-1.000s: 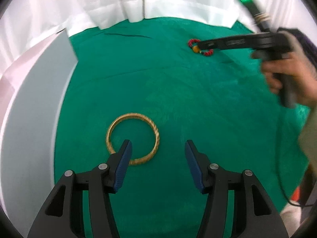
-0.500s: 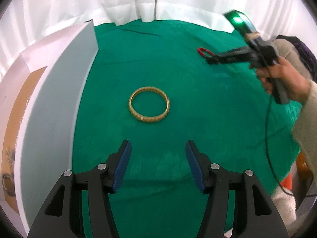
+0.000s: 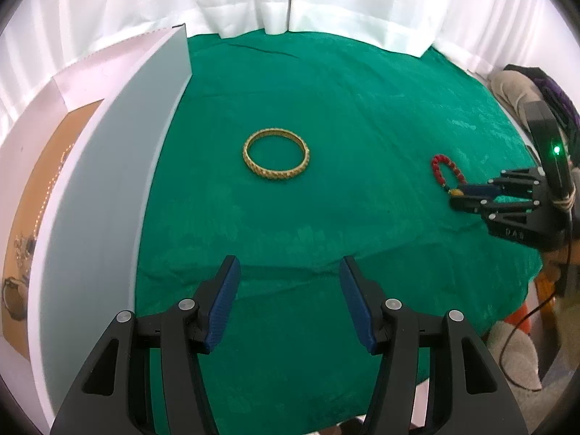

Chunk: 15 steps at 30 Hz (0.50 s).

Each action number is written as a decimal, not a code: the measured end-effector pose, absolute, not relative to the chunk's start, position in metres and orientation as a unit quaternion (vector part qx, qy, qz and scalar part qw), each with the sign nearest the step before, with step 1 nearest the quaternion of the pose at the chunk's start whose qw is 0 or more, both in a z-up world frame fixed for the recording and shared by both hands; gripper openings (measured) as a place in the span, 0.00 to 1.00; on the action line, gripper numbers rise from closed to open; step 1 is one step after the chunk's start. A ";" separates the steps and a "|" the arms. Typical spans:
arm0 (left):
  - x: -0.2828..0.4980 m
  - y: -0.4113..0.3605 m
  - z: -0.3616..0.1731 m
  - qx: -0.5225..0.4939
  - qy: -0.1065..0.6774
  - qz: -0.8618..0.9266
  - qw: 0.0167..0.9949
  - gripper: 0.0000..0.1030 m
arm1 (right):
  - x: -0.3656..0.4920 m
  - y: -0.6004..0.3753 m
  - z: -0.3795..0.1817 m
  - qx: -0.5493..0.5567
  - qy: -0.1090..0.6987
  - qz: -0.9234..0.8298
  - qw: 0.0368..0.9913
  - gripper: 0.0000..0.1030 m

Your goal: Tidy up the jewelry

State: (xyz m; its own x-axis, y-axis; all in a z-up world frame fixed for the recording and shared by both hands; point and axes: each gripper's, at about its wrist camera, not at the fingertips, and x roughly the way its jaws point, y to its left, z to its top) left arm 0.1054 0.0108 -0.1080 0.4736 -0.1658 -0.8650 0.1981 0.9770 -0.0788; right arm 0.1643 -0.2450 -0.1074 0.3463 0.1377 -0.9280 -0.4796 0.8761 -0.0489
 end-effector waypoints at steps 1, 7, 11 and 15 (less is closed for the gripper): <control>0.103 0.010 -0.107 0.017 0.502 -0.106 0.858 0.61 | 0.161 -0.242 -0.106 -0.152 0.533 0.186 0.811 0.38; 0.090 0.012 -0.104 0.027 0.495 -0.094 0.863 0.80 | 0.139 -0.251 -0.081 -0.065 0.497 0.165 0.849 0.52; 0.087 0.010 -0.107 0.025 0.500 -0.084 0.862 0.84 | 0.120 -0.257 -0.068 -0.030 0.475 0.156 0.866 0.57; 0.085 0.004 -0.108 0.027 0.496 -0.081 0.864 0.88 | 0.108 -0.265 -0.070 -0.023 0.470 0.141 0.871 0.62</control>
